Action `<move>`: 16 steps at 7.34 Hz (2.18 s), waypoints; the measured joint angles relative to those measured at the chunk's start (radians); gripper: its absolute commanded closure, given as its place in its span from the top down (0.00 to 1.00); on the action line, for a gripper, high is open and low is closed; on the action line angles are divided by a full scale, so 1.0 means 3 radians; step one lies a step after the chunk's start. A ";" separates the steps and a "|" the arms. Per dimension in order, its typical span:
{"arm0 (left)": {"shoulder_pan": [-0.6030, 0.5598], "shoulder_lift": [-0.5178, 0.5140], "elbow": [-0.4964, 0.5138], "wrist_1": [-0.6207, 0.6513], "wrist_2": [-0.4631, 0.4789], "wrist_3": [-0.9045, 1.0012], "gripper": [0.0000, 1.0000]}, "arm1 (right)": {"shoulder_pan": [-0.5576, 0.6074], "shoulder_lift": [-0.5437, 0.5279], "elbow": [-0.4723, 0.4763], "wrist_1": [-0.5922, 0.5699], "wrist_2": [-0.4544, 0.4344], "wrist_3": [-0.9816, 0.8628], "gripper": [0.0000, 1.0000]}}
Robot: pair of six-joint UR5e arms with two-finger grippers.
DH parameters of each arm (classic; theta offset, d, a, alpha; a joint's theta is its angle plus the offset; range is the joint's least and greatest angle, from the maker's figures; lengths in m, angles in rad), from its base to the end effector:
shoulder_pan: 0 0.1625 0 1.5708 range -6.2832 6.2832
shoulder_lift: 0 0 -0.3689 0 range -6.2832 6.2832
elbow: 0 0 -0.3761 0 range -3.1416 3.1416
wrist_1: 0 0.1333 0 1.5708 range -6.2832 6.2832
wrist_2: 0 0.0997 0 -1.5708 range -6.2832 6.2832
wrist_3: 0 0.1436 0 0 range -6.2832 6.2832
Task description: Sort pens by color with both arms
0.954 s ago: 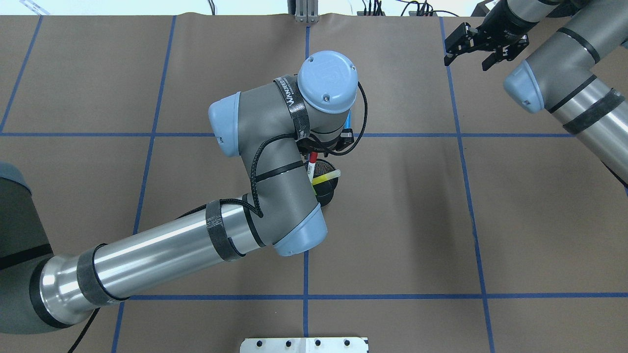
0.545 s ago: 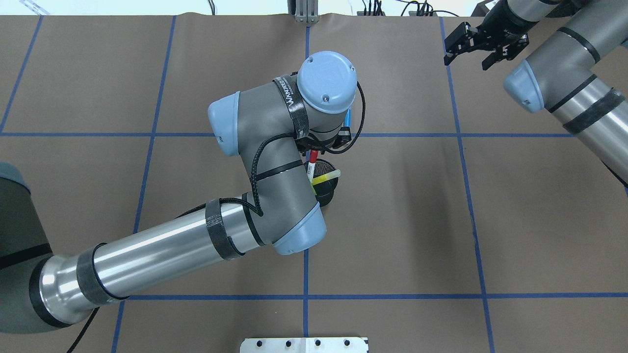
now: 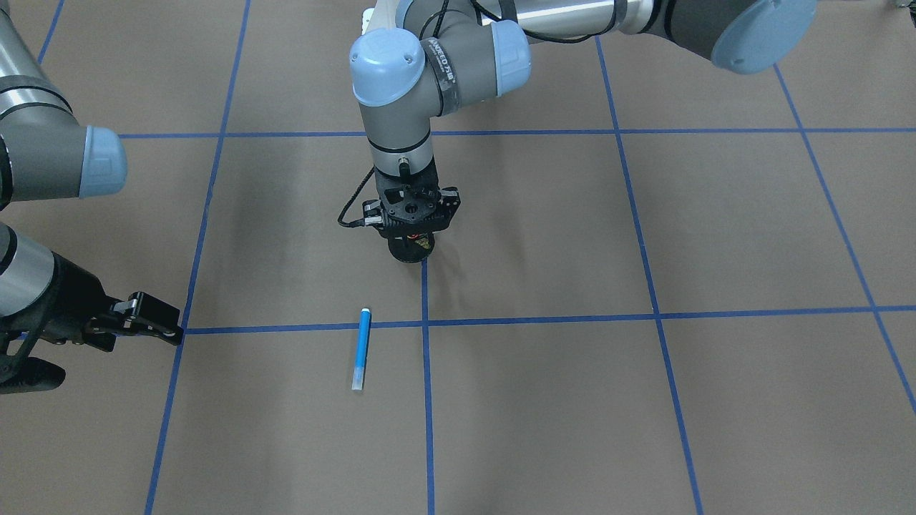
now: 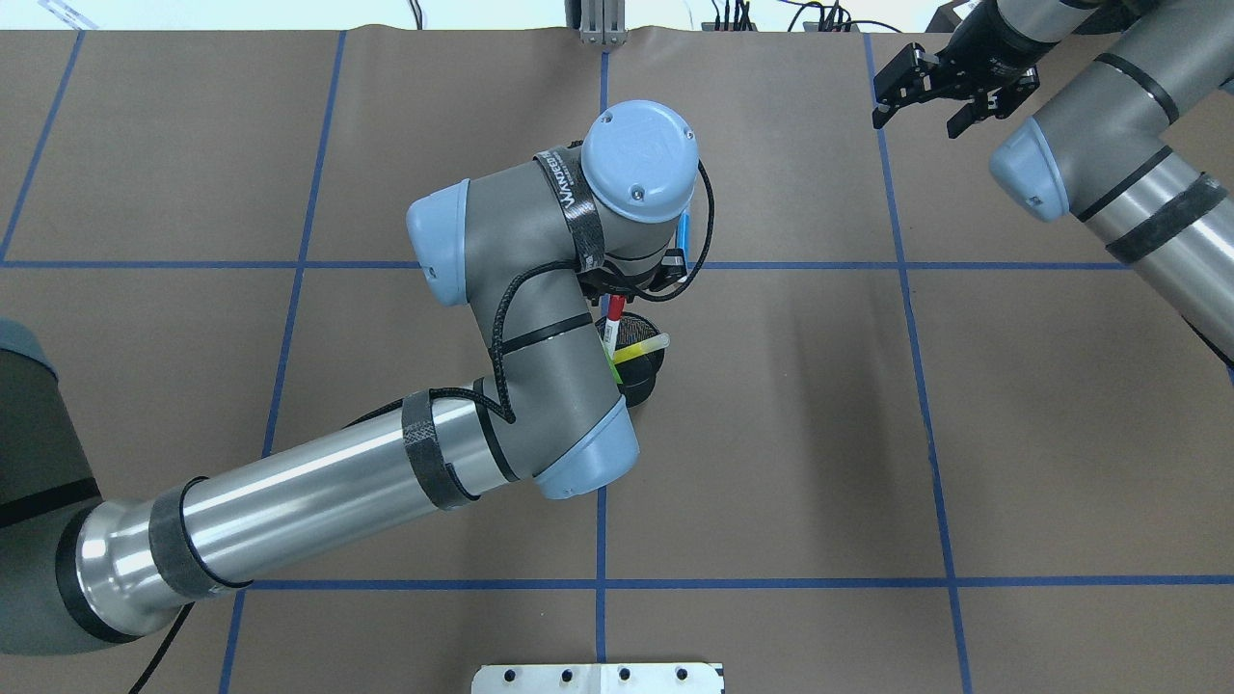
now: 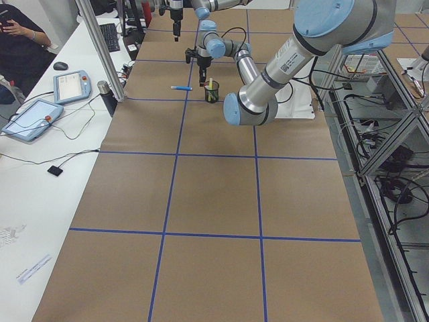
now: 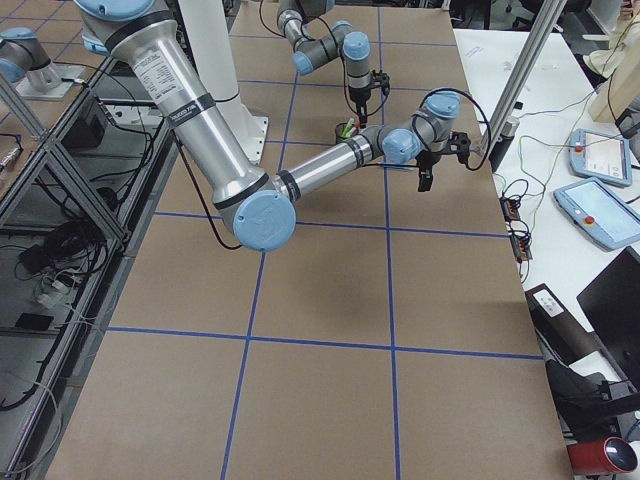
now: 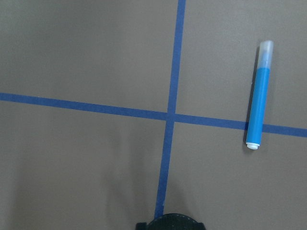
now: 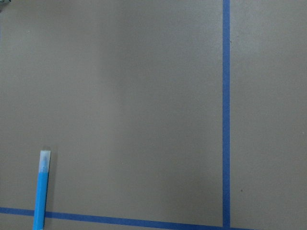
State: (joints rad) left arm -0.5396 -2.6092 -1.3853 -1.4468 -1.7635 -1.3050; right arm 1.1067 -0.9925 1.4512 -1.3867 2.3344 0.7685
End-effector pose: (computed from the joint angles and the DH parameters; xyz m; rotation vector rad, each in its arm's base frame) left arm 0.5749 -0.4676 0.1052 0.1156 0.7417 -0.1906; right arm -0.2744 -0.6240 0.3281 0.0725 -0.9516 0.0356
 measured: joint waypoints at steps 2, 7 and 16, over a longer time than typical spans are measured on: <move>-0.0006 0.0011 -0.0003 0.0004 0.0007 0.0013 0.38 | -0.0002 0.0000 0.0000 0.0000 -0.0003 0.0000 0.99; -0.0016 0.0059 -0.0024 0.0011 0.0005 0.0069 0.23 | -0.0002 0.0000 0.0011 0.0000 -0.0004 0.0000 0.99; -0.0016 0.0075 -0.0105 0.0041 -0.0007 0.0062 0.32 | -0.0002 -0.0005 0.0012 0.0000 -0.0003 0.0000 0.99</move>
State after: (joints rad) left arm -0.5446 -2.5868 -1.4169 -1.4345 -1.7656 -1.2865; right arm 1.1061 -0.9941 1.4549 -1.3867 2.3335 0.7685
